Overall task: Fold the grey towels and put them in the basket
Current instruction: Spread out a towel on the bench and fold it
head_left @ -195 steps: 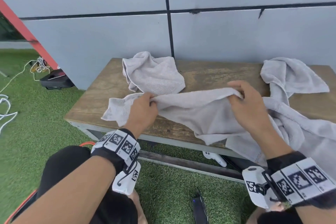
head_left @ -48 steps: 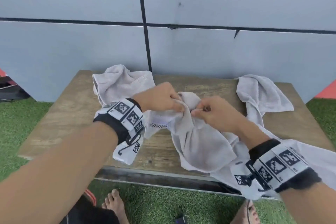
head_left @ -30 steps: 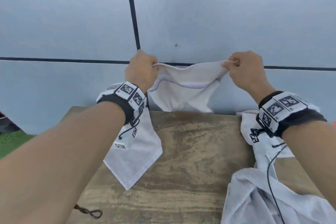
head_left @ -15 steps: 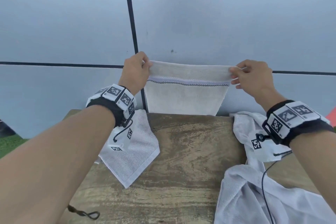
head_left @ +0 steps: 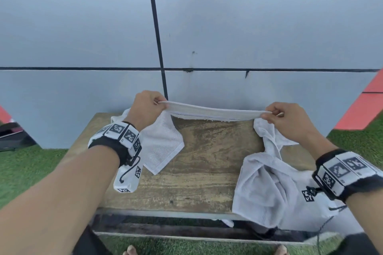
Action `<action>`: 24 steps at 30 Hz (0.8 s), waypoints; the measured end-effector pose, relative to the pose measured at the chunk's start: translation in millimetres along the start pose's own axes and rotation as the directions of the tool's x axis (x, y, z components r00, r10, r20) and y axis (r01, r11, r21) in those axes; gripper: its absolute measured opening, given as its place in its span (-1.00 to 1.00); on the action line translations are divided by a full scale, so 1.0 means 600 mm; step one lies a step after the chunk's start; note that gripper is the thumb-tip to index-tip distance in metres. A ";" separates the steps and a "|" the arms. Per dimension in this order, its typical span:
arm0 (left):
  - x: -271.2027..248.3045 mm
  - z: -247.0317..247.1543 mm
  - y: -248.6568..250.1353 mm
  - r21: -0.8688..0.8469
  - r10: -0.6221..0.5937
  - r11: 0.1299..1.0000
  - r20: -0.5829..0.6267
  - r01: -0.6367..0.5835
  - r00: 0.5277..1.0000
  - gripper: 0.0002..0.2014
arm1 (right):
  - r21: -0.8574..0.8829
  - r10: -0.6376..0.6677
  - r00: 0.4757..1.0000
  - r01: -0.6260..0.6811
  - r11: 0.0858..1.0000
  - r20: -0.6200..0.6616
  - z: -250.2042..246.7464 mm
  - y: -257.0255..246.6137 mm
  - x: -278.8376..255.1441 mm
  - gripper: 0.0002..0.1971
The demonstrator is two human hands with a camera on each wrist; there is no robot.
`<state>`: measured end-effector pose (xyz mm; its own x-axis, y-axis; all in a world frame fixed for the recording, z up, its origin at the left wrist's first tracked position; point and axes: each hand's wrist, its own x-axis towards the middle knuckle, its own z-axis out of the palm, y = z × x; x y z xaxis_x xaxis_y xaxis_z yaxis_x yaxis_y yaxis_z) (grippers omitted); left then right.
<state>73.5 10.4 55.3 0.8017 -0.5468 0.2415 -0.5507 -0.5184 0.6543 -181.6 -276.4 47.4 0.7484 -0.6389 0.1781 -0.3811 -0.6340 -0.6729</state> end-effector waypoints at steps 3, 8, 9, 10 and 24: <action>-0.049 -0.009 0.000 -0.017 0.010 1.000 0.056 -0.009 0.998 -0.86 | 0.042 -0.008 1.000 0.007 0.999 0.019 -0.014 -0.005 -0.053 -0.88; -0.125 -0.021 0.009 -0.029 0.020 0.999 0.132 -0.016 0.991 -0.68 | 0.120 -0.092 0.995 0.088 0.989 0.026 -0.043 0.001 -0.122 -0.84; -0.138 -0.023 0.011 -0.044 0.015 0.999 0.143 -0.008 0.990 -0.65 | 0.112 -0.095 0.995 0.092 0.989 0.024 -0.049 0.003 -0.133 -0.85; -0.151 -0.025 0.013 -0.055 0.011 0.998 0.153 -0.002 0.988 -0.62 | 0.117 -0.101 0.995 0.097 0.988 0.027 -0.055 0.002 -0.146 -0.86; -0.238 -0.063 0.018 -0.292 -0.043 0.922 0.573 0.253 0.818 -0.75 | 0.278 -0.078 0.933 -0.025 0.960 0.351 -0.111 -0.019 -0.244 -0.80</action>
<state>-37.7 107.7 54.9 0.5467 -0.8018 -0.2414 -0.2371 -0.4247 0.8737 -322.7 -204.5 76.7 0.9185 -0.3938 -0.0339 -0.2336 -0.4716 -0.8503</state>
